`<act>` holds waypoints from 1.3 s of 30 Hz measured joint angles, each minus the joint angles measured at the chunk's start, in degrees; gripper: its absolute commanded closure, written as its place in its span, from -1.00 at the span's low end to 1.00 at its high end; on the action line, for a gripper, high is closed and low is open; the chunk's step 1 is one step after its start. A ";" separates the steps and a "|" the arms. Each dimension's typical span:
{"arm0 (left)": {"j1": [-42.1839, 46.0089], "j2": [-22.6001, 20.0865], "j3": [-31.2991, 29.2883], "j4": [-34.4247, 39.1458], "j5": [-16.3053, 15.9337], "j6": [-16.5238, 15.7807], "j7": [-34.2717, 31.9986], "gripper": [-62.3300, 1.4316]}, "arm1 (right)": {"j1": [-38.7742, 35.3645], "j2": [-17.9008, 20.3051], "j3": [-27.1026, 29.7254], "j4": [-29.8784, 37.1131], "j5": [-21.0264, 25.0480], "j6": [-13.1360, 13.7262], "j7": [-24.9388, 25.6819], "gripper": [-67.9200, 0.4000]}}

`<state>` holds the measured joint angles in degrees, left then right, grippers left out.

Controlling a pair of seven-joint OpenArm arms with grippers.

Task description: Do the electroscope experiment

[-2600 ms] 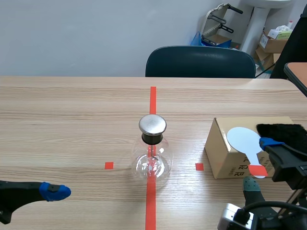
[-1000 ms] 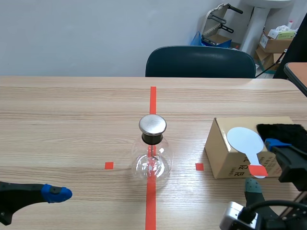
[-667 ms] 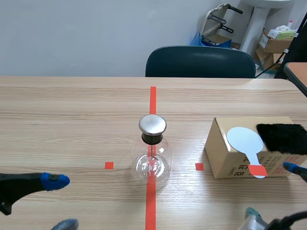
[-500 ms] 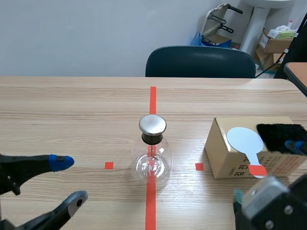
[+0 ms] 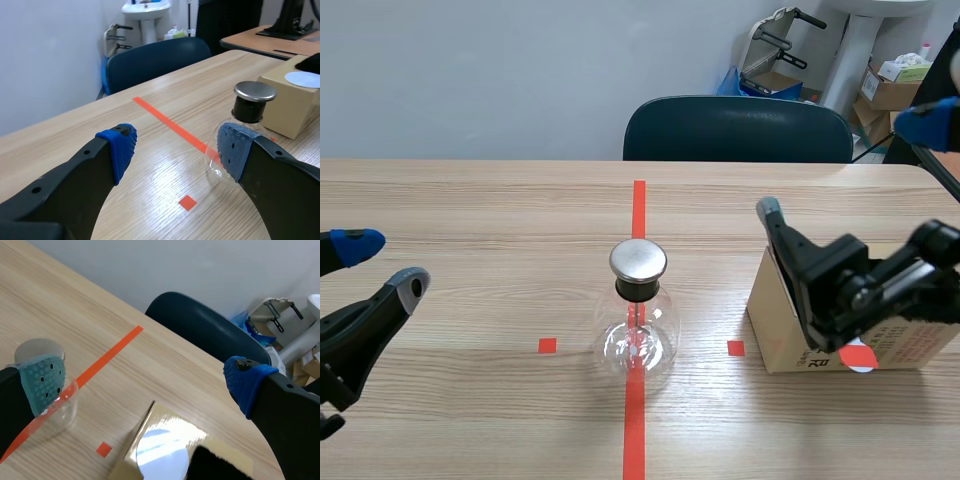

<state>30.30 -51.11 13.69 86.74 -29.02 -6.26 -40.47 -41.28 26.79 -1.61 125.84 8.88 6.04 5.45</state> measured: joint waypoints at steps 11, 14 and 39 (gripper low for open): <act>9.31 0.09 -7.26 0.00 -1.95 -0.15 -0.35 -0.22 | 12.24 1.66 0.00 -0.22 13.94 10.93 -10.05 -1.00; 12.00 1.16 -10.75 0.00 -2.10 -0.17 -0.79 -0.22 | 12.35 1.66 -0.52 -0.22 15.17 11.37 -11.72 -1.00; 24.15 9.66 -18.12 0.04 1.44 -3.17 -4.33 -0.22 | 12.02 1.64 -3.76 -0.66 10.23 11.58 -18.58 -1.00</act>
<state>54.46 -41.45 -4.43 86.78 -27.57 -9.43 -44.80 -29.26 28.42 -5.37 125.19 19.11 17.63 -13.13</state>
